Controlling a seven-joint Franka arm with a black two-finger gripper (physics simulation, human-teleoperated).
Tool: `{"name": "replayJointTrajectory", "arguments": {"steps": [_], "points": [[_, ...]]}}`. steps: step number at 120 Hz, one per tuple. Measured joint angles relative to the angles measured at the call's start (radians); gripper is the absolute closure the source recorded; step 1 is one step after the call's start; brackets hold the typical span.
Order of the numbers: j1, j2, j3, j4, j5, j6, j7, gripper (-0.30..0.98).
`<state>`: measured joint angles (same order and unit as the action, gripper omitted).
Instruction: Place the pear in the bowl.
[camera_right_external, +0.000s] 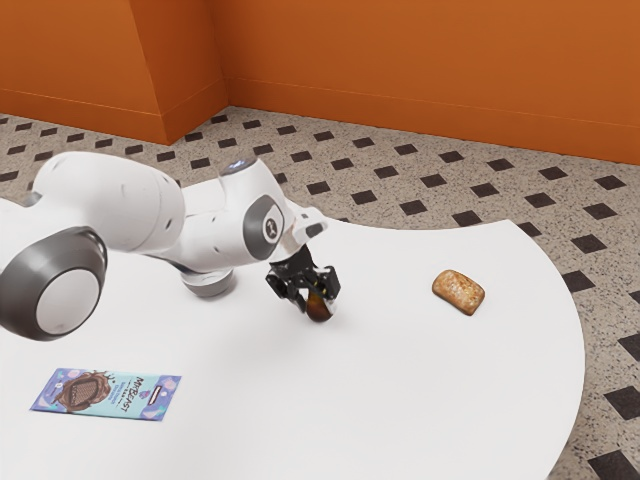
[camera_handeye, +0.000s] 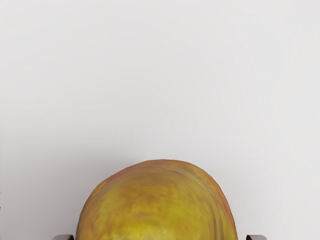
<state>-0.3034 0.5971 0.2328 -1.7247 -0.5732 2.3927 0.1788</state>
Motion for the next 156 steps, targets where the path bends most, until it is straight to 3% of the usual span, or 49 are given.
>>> {"name": "replayJointTrajectory", "arguments": {"steps": [40, 156], "points": [[0.015, 0.018, -0.001, 0.000, -0.074, 0.041, 0.031, 0.27], [0.015, 0.024, -0.004, 0.017, -0.063, 0.051, 0.063, 0.40]]}}
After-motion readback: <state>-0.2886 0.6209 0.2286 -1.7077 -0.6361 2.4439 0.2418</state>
